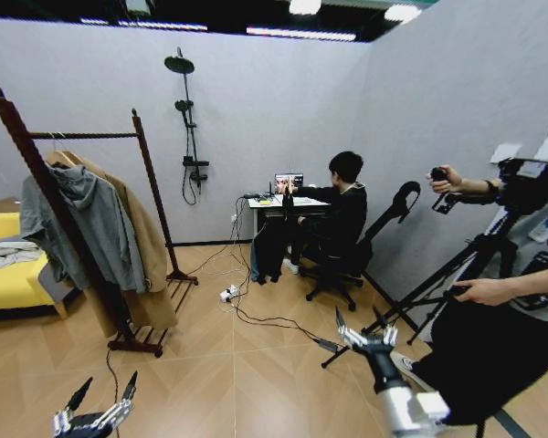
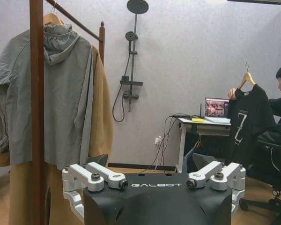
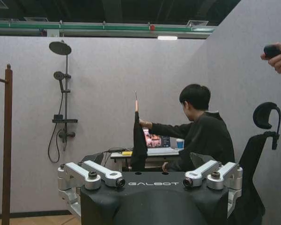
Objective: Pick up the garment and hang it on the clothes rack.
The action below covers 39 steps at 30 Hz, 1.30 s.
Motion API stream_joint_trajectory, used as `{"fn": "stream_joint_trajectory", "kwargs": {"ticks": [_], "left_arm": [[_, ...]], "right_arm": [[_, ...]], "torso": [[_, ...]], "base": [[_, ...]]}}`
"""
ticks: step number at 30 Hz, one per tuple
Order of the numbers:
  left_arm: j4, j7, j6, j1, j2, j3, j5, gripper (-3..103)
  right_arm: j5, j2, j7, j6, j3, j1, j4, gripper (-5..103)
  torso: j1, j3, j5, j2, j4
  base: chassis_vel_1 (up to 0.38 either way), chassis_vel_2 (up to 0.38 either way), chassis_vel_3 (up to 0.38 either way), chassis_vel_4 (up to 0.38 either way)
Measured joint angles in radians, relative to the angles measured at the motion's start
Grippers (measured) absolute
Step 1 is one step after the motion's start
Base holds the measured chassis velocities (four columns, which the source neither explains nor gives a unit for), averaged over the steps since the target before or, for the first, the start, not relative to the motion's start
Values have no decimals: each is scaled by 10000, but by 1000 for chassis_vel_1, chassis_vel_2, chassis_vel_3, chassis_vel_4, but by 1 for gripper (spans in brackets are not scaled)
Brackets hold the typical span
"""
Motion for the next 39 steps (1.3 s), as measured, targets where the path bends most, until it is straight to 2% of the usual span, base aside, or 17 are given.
{"fn": "stream_joint_trajectory", "kwargs": {"ticks": [4, 5, 19, 39], "left_arm": [[1, 0, 0, 0, 0, 0, 0, 100], [0, -1, 0, 0, 0, -1, 0, 100], [1, 0, 0, 0, 0, 0, 0, 100], [0, 0, 0, 0, 0, 0, 0, 100]], "right_arm": [[-47, 104, -117, 253, 94, 41, -308, 100], [-39, 149, -144, 285, 191, 146, -569, 100], [220, 39, -145, 263, 396, 359, -612, 100], [438, -40, -1, 284, 501, 703, -721, 100]], "torso": [[0, 0, -10, 1, 5], [0, 1, 0, 0, 6], [-2, -1, -6, 1, 7], [2, 0, -7, -1, 2]], "base": [[0, 0, 0, 0], [0, 0, 0, 0], [-35, 44, 44, -38], [-260, 269, 280, -275]]}}
